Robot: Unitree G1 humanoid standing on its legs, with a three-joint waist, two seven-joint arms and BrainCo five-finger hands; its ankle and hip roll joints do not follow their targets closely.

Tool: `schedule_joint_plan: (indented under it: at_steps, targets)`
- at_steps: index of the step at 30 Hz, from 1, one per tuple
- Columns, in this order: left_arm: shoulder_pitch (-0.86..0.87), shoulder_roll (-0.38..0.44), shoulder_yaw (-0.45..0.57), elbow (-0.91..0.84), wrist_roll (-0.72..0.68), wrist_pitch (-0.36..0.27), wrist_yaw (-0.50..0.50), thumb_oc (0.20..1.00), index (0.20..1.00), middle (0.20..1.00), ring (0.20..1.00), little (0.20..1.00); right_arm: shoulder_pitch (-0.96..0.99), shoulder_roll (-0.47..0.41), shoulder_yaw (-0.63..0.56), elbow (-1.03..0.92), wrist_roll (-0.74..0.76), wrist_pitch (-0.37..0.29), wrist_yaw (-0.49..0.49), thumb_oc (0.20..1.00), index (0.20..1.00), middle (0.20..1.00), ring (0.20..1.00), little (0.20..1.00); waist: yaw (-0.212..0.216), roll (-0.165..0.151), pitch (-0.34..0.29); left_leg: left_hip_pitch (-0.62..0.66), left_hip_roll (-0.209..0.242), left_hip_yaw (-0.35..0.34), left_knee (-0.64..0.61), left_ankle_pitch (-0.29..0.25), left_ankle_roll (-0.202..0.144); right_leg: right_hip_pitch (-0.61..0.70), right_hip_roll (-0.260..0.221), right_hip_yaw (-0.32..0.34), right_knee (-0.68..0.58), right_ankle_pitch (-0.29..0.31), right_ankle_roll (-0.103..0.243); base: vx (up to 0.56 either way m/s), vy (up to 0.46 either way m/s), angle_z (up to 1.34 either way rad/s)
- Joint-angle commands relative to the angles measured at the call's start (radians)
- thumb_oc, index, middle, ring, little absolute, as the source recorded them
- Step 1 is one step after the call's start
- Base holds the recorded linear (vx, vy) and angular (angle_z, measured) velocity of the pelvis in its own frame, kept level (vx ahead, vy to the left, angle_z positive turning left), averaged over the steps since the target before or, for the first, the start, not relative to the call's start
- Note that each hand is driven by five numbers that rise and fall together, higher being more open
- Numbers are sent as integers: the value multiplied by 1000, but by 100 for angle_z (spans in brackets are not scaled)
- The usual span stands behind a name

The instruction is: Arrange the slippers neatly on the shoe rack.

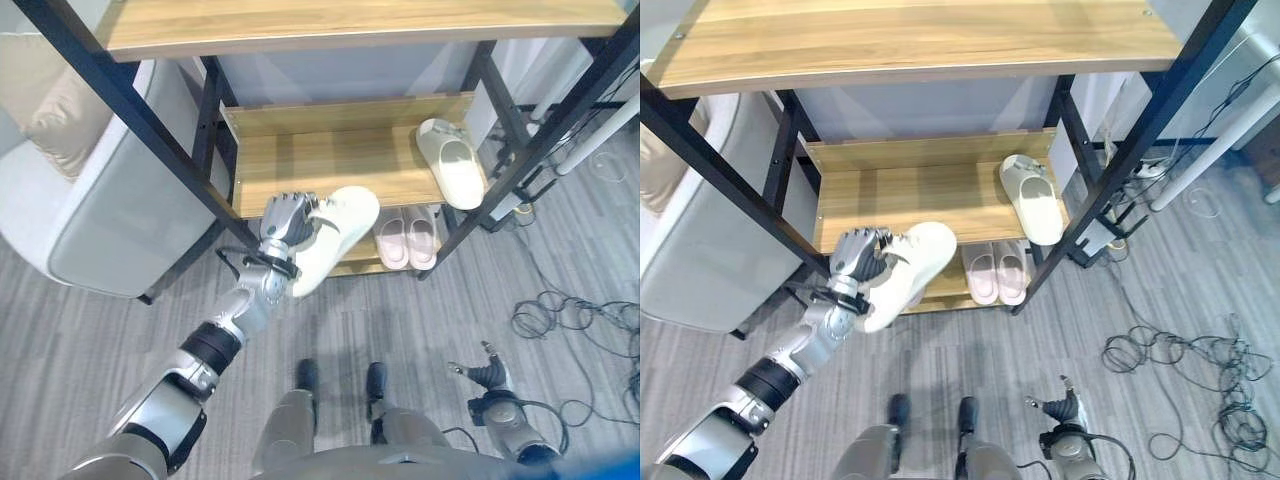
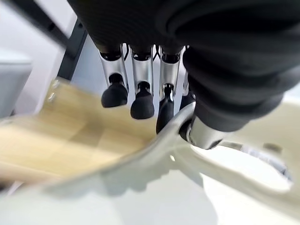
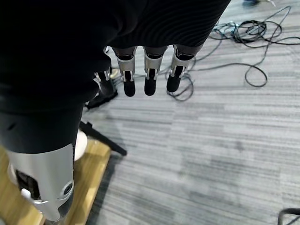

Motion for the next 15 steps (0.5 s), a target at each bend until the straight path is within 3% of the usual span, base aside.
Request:
schedule_joint_plan:
  at_steps: [1, 2, 5, 6, 7, 8, 9, 11, 12, 13, 14, 15]
  targets:
    - [-100, 42, 94, -45, 25, -44, 4, 200, 200, 200, 200, 200, 29, 2, 14, -36, -54, 17, -13, 1000, 1000, 1000, 1000, 1000, 31, -4, 0, -23, -42, 62, 30, -55, 59, 124, 56, -15, -3, -115, 131, 245, 63, -76]
    - [-49, 43, 92, -28, 41, -37, 0, 200, 200, 200, 200, 200, 48, 23, 20, -32, -70, 23, -4, 1000, 1000, 1000, 1000, 1000, 36, -22, -30, 39, -44, 54, -17, -35, 69, 160, 64, -3, 0, -130, 124, 274, 40, -123]
    - [-33, 46, 94, -7, 37, -29, 2, 200, 200, 200, 200, 200, 71, 32, 22, -37, -71, 26, 3, 1000, 1000, 1000, 1000, 1000, 27, -28, -46, 106, -37, 69, -62, -33, 80, 180, 64, 1, 41, -156, 119, 156, 73, -70]
    - [-17, 57, 100, -4, 35, -21, 8, 200, 200, 200, 200, 200, 69, 48, 37, -43, -89, 33, 13, 1000, 1000, 1000, 1000, 1000, 29, -27, -46, 154, -24, 84, -81, -41, 91, 172, 70, -10, 153, -186, 127, 67, 84, -42]
    - [-8, 64, 108, -7, 38, -18, 8, 200, 200, 200, 200, 200, 65, 55, 42, -44, -101, 37, 18, 1000, 1000, 1000, 1000, 1000, 32, -26, -41, 184, -13, 95, -91, -45, 95, 151, 67, -18, 228, -201, 146, 91, 97, -70]
    - [-6, 70, 115, -3, 32, -12, 17, 200, 200, 200, 200, 200, 54, 67, 43, -33, -108, 40, 21, 1000, 1000, 1000, 1000, 1000, 24, -10, -41, 212, 6, 94, -89, -59, 107, 89, 37, -32, 383, -185, 193, 65, 58, -67]
    - [-14, 71, 115, 9, 35, -5, 27, 200, 200, 200, 200, 200, 57, 73, 37, -34, -107, 37, 23, 1000, 1000, 1000, 1000, 1000, 7, 5, -35, 233, 14, 72, -97, -64, 113, 53, 6, -6, 450, -157, 211, 59, 5, -49]
    - [-27, 67, 115, 21, 28, -3, 42, 200, 200, 200, 200, 200, 63, 75, 30, -36, -103, 40, 19, 1000, 1000, 1000, 1000, 1000, 6, 30, -40, 238, 34, 59, -112, -70, 109, 60, -88, -13, 400, -167, 199, 67, -76, 22]
    - [-39, 60, 109, 33, 25, -6, 49, 200, 200, 200, 200, 200, 64, 74, 24, -32, -104, 41, 17, 1000, 1000, 1000, 1000, 1000, 2, 43, -43, 244, 44, 42, -126, -76, 107, 63, -135, -23, 362, -149, 199, 143, -189, 40]
    - [-47, 49, 98, 40, 29, -7, 58, 200, 200, 200, 200, 200, 65, 75, 17, -27, -101, 47, 19, 1000, 1000, 1000, 1000, 1000, -9, 46, -47, 256, 44, 20, -132, -85, 104, 51, -185, 15, 295, -96, 199, 201, -264, 26]
    - [-61, 34, 73, 69, 27, -12, 60, 200, 200, 200, 200, 200, 73, 67, 15, -8, -89, 50, 25, 1000, 1000, 1000, 1000, 1000, -24, 22, -54, 262, 22, 8, -126, -99, 96, 89, -191, 74, 171, -62, 224, 228, -338, 50]
    - [-48, 30, 69, 75, 26, -13, 48, 200, 200, 200, 200, 200, 69, 68, 22, 9, -95, 60, 29, 1000, 1000, 1000, 1000, 1000, -15, 2, -71, 270, 13, 10, -126, -110, 92, 109, -184, 57, 130, -44, 238, 211, -343, 66]
